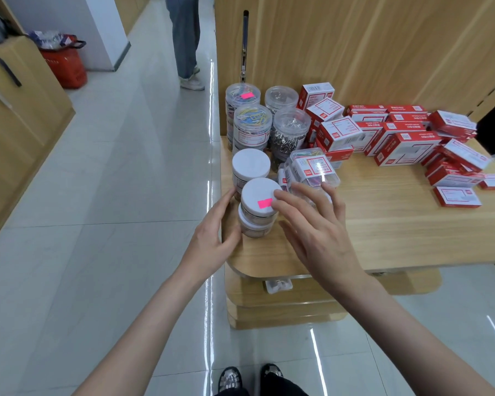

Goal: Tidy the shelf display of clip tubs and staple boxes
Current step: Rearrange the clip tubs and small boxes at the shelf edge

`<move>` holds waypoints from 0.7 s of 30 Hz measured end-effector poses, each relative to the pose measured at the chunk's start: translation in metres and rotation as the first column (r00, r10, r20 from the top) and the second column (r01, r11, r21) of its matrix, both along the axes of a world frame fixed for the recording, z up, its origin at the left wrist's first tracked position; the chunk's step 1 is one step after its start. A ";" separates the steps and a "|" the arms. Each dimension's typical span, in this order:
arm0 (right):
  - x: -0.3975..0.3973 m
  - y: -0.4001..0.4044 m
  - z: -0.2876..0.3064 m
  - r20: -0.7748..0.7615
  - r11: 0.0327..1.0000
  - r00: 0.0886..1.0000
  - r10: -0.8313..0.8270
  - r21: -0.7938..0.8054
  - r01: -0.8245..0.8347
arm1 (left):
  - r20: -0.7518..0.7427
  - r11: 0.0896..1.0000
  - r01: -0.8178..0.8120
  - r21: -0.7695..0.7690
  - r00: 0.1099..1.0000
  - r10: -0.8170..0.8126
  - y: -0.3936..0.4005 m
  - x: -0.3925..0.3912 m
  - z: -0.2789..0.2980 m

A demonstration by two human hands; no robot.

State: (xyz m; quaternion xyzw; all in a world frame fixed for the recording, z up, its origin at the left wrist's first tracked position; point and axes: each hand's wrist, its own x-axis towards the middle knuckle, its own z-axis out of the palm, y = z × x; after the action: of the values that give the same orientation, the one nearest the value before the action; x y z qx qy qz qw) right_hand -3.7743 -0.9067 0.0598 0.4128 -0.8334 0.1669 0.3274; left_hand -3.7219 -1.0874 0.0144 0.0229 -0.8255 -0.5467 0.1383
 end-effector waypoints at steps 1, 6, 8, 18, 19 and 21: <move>-0.003 -0.002 0.003 -0.013 1.000 1.000 0.003 -0.024 -0.003 | 0.002 1.000 -0.002 -0.005 1.000 0.002 0.000 0.000 -0.001; -0.009 -0.006 0.007 -0.048 0.998 0.998 0.033 -0.056 -0.036 | 0.006 1.000 -0.017 -0.022 1.000 0.017 0.000 0.000 0.000; -0.009 -0.005 0.007 -0.052 0.998 0.998 0.041 -0.055 -0.044 | 0.005 1.000 -0.017 -0.025 1.000 0.017 0.000 0.000 -0.001; -0.007 -0.005 0.008 -0.048 0.998 0.998 0.043 -0.033 -0.045 | -0.011 0.999 -0.006 -0.044 1.000 0.005 -0.001 0.000 -0.003; -0.007 -0.006 0.009 -0.044 0.999 0.998 0.043 -0.030 -0.044 | -0.016 0.999 -0.008 -0.042 1.000 0.007 -0.001 0.001 -0.002; -0.007 -0.006 0.010 -0.030 0.999 0.999 0.044 -0.017 -0.044 | -0.024 0.999 -0.015 -0.028 1.000 0.014 0.002 0.003 0.002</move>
State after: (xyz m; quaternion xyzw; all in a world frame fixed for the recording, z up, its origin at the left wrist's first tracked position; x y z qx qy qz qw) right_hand -3.7808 -0.9125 0.0695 0.4307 -0.8176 0.1752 0.3396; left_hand -3.7185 -1.0852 0.0162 0.0206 -0.8312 -0.5342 0.1524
